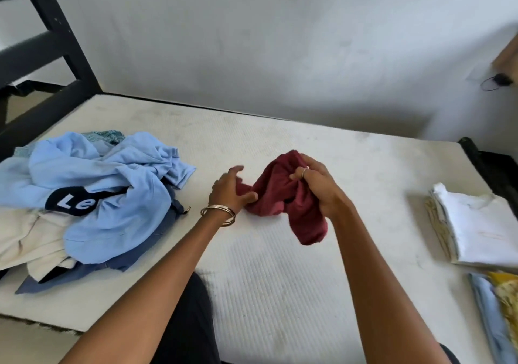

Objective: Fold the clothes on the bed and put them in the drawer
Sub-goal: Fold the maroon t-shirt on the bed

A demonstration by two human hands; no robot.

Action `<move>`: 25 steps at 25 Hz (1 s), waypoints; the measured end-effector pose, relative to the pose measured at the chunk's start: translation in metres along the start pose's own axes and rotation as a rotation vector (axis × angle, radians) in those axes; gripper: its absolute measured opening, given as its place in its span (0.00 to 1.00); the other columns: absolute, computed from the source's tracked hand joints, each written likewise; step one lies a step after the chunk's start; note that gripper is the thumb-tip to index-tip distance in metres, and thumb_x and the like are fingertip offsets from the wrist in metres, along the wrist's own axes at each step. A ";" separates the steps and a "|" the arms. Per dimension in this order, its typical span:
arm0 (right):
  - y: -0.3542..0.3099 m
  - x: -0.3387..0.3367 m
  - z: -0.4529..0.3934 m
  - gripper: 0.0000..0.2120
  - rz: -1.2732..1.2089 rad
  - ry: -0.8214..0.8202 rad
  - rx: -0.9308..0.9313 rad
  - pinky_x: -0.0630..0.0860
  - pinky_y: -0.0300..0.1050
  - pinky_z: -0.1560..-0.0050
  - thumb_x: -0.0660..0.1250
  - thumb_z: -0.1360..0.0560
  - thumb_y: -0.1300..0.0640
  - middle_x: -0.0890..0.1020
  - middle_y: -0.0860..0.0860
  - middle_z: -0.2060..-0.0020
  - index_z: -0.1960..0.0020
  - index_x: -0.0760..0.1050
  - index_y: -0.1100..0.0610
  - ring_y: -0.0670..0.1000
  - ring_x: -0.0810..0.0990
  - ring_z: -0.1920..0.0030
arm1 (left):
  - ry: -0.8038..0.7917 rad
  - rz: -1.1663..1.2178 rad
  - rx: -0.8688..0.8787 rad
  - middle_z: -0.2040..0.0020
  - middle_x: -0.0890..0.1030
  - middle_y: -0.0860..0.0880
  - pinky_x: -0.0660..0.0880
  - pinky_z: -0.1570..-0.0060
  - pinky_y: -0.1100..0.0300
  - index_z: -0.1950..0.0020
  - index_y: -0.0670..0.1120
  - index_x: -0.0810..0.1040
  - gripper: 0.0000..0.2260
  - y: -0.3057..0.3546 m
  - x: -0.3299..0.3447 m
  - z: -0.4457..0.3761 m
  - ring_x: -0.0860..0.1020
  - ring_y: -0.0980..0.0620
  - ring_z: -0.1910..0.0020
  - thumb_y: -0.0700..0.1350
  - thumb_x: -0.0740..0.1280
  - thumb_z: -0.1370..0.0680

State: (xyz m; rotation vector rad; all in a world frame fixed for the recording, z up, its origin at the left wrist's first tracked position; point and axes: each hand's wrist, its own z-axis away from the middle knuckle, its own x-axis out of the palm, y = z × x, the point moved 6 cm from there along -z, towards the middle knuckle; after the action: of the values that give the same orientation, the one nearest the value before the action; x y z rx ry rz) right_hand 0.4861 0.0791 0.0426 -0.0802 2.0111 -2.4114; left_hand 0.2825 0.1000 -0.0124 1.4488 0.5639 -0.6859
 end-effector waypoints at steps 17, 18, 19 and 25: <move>-0.051 -0.162 0.113 0.37 0.887 0.132 0.429 0.80 0.52 0.47 0.74 0.45 0.26 0.85 0.51 0.54 0.49 0.83 0.54 0.54 0.84 0.53 | 0.154 0.349 0.372 0.53 0.82 0.47 0.68 0.54 0.62 0.47 0.41 0.82 0.11 0.182 -0.038 0.015 0.76 0.53 0.54 0.46 0.64 0.19; -0.037 -0.167 0.118 0.37 0.913 0.081 0.511 0.79 0.49 0.52 0.73 0.43 0.26 0.85 0.51 0.53 0.47 0.82 0.53 0.52 0.83 0.53 | 0.204 0.384 0.362 0.54 0.81 0.46 0.68 0.55 0.62 0.48 0.40 0.82 0.11 0.188 -0.046 0.014 0.75 0.52 0.55 0.46 0.62 0.19; -0.026 -0.171 0.125 0.32 0.901 0.053 0.547 0.75 0.44 0.61 0.73 0.38 0.30 0.85 0.50 0.56 0.47 0.81 0.54 0.51 0.81 0.57 | 0.266 0.451 0.322 0.55 0.81 0.45 0.67 0.56 0.61 0.50 0.40 0.81 0.11 0.189 -0.055 0.013 0.75 0.50 0.57 0.45 0.61 0.18; -0.023 -0.192 0.132 0.03 0.175 0.335 0.175 0.67 0.39 0.67 0.69 0.23 0.59 0.79 0.51 0.65 0.56 0.80 0.54 0.46 0.73 0.71 | 0.296 0.586 0.218 0.66 0.75 0.50 0.67 0.59 0.58 0.62 0.45 0.75 0.15 0.210 -0.075 0.009 0.72 0.53 0.63 0.51 0.61 0.18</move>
State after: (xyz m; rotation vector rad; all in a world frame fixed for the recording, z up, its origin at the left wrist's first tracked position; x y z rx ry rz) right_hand 0.6839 -0.0401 0.0810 0.5092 1.8089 -2.6099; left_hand 0.3811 0.0960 0.1882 1.8251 0.2638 -0.0681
